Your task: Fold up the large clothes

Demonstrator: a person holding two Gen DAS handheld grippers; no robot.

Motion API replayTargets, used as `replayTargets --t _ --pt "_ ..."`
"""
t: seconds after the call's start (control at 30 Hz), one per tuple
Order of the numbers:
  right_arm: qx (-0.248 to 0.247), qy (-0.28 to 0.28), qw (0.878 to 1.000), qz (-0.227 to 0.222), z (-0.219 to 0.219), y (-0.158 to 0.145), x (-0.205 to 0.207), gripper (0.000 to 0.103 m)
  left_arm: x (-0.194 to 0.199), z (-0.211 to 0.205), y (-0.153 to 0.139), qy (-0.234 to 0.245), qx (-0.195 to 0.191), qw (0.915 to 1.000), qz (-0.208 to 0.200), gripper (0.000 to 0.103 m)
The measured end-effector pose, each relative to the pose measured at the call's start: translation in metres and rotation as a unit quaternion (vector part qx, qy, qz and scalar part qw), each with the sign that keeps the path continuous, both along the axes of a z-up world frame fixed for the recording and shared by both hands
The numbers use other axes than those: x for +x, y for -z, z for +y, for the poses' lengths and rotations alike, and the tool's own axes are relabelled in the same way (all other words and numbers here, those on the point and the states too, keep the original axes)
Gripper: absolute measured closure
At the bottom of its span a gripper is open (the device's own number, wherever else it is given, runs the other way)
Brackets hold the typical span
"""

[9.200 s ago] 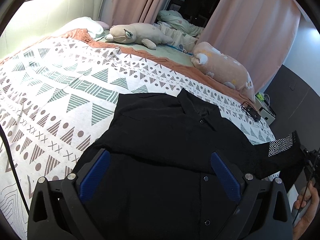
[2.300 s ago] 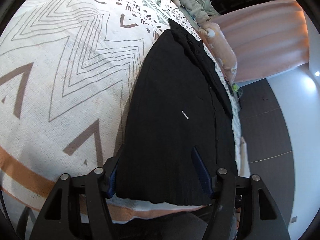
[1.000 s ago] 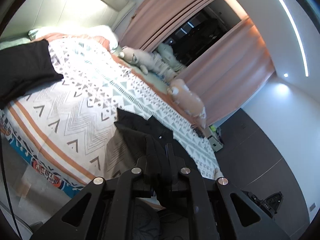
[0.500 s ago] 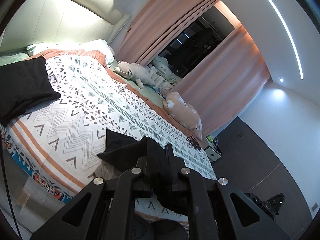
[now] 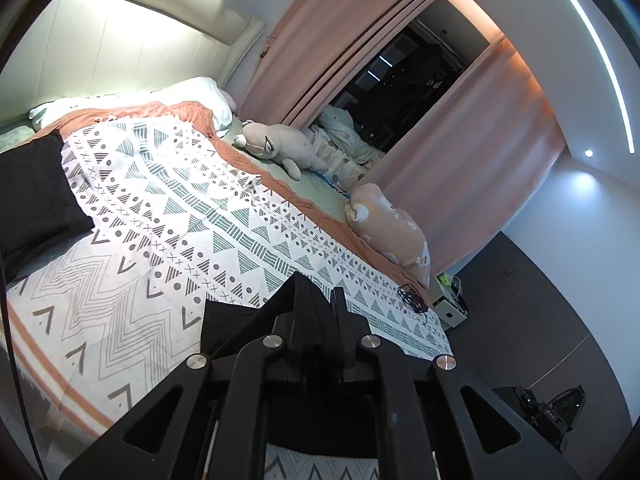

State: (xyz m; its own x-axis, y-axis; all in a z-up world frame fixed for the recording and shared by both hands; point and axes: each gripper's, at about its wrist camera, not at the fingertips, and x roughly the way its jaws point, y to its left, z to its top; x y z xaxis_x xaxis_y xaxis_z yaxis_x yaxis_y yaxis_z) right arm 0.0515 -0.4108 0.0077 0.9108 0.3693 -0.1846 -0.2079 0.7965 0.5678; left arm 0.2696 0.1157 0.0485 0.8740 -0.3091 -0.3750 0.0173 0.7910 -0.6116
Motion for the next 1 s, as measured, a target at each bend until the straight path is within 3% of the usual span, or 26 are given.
replayTargets --t 0.37,0.87,0.97,1.0 --pt "-0.022 0.034 0.998 0.044 0.014 0.001 0.097 0.103 0.105 -0.015 0.042 -0.004 0.019 0.9981 0.058 0.092" --pt "-0.014 0.061 0.987 0.147 0.023 0.038 0.21 0.102 0.211 -0.038 0.141 -0.008 0.045 0.9872 0.152 0.091" --pt "-0.018 0.07 0.984 0.165 0.026 0.046 0.229 0.1 0.225 -0.04 0.158 -0.018 0.049 0.9836 0.173 0.082" --pt "-0.02 0.073 0.983 0.17 0.027 0.048 0.236 0.097 0.229 -0.04 0.163 -0.018 0.046 0.983 0.177 0.065"
